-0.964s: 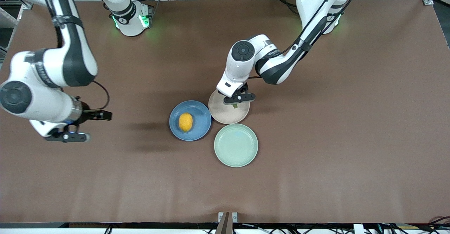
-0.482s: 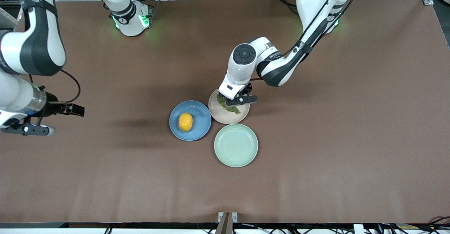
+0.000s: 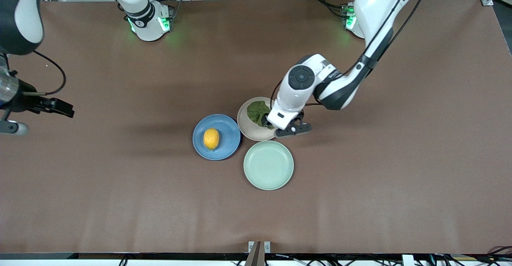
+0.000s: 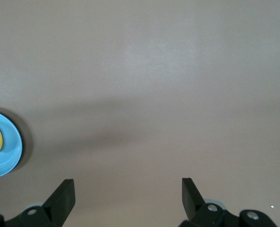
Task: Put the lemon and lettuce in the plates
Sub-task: 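Open the left gripper and lift it off the lettuce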
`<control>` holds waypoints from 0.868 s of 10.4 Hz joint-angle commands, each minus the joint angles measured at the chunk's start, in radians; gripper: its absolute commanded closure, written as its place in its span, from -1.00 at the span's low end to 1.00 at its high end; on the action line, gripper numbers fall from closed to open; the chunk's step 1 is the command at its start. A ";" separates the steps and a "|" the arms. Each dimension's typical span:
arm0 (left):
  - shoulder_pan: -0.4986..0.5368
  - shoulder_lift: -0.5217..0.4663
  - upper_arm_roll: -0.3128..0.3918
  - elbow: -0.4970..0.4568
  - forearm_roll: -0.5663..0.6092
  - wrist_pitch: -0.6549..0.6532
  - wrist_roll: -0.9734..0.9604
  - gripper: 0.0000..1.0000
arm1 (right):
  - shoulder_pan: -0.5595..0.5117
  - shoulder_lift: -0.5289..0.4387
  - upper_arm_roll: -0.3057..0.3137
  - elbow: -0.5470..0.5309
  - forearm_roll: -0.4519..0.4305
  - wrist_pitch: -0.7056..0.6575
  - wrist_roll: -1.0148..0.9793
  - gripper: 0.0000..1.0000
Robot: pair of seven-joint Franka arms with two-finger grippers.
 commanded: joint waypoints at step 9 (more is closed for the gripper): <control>0.222 -0.062 -0.009 -0.015 0.103 -0.284 0.190 -1.00 | -0.017 -0.088 0.019 0.102 0.001 -0.060 -0.005 -1.00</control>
